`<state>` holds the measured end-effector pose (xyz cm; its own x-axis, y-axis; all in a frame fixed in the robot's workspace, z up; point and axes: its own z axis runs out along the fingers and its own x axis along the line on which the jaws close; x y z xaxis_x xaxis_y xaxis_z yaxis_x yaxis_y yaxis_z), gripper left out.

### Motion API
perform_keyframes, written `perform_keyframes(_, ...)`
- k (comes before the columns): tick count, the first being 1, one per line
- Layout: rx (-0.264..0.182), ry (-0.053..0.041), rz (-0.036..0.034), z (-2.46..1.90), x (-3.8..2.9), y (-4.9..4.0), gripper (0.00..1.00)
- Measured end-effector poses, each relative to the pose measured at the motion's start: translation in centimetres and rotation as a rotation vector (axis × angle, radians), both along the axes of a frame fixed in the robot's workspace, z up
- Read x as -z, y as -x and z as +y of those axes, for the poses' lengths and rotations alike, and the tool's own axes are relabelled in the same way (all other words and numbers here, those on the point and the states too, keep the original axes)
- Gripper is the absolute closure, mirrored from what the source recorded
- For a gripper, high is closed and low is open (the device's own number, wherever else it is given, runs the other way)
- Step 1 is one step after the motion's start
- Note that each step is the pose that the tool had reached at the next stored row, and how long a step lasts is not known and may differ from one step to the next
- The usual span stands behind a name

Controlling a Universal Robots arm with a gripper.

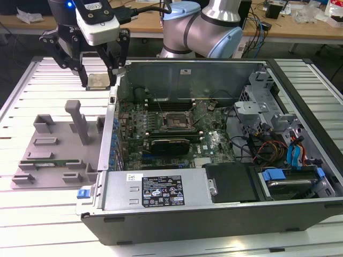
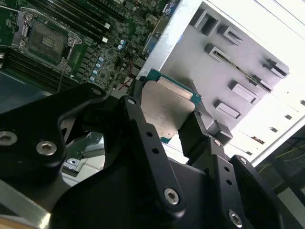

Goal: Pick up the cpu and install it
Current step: 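Pick up the cpu and move it towards the insertion slot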

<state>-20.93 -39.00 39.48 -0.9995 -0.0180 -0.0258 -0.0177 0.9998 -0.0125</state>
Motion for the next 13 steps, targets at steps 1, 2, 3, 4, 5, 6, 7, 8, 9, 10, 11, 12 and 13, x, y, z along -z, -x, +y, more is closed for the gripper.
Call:
perform_keyframes(1, 0.0, 0.0, 0.0001, 0.0, 0.0, -0.06, 0.45)
perform_keyframes(2, 0.0, 0.0, 0.0, 0.0, 0.0, -0.13, 0.45)
perform_keyframes(3, 0.0, 0.0, 0.0001, 0.0, 0.0, -0.16, 0.45)
perform_keyframes(4, 0.0, 0.0, 0.0, 0.0, 0.0, -0.29, 0.45)
perform_keyframes(5, 0.0, 0.0, 0.0, 0.0, 0.0, -0.35, 0.45)
perform_keyframes(6, 0.0, 0.0, 0.0, 0.0, 0.0, -0.42, 0.45)
perform_keyframes(7, 0.0, 0.0, 0.0, 0.0, 0.01, -0.52, 0.45)
perform_keyframes(8, 0.0, 0.0, 0.0, 0.0, 0.01, -0.59, 0.45)
perform_keyframes(9, 0.0, 0.0, 0.0, 0.0, 0.01, -0.65, 0.45)
perform_keyframes(10, 0.0, -0.0001, 0.0, 0.0, 0.01, -0.72, 0.45)
perform_keyframes(11, 0.0, 0.0, 0.0, 0.0, 0.01, -0.82, 0.45)
perform_keyframes(12, 0.0, 0.0, 0.0001, 0.0, 0.01, -0.89, 0.45)
perform_keyframes(13, 0.0, 0.0, 0.0001, 0.0, 0.02, -0.99, 0.45)
